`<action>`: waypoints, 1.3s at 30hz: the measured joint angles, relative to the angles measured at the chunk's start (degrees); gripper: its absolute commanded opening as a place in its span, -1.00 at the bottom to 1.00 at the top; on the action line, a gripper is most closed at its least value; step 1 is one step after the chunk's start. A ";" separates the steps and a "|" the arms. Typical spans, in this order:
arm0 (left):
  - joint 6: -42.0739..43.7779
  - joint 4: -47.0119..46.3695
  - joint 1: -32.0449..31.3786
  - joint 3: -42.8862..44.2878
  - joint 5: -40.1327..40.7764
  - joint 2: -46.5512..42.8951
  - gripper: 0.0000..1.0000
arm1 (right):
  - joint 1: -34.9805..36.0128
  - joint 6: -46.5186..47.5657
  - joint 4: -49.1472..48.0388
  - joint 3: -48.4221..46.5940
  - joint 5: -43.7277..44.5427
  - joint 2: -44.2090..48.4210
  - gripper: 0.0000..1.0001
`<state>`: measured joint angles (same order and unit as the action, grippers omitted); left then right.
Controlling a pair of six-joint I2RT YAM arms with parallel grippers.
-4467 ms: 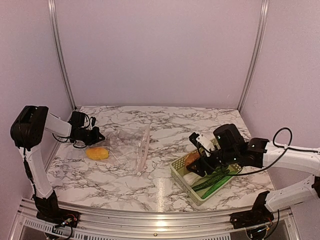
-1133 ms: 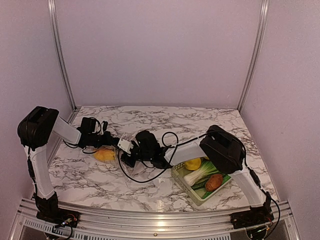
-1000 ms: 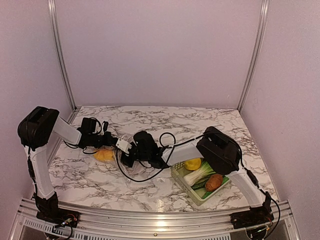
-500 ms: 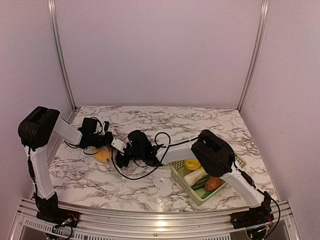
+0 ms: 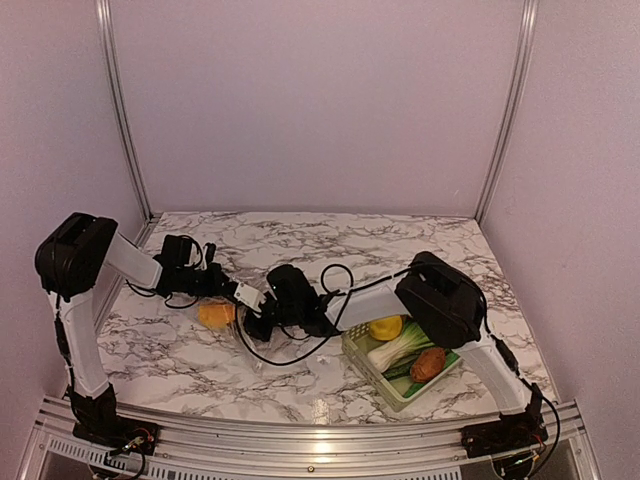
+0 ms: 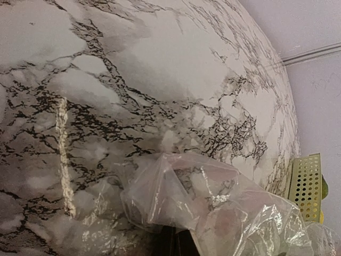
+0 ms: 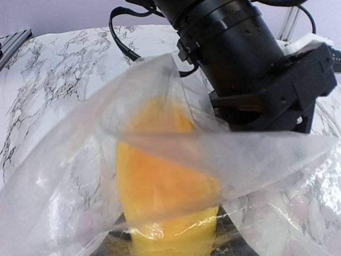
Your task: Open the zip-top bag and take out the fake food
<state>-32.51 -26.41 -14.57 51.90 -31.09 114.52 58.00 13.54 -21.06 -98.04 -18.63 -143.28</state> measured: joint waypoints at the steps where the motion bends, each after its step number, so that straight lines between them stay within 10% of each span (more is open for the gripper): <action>1: 0.15 0.31 0.44 0.04 -0.13 0.00 -1.00 | 0.00 -0.02 -0.37 2.47 0.20 1.60 -0.43; 39: 5.16 10.45 7.69 4.35 2.64 -2.16 -1.00 | -6.64 -9.27 20.46 44.44 11.10 57.70 -0.42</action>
<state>-27.35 -15.97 -6.87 56.25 -28.45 112.36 51.35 4.27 -0.60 -53.60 -7.53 -85.58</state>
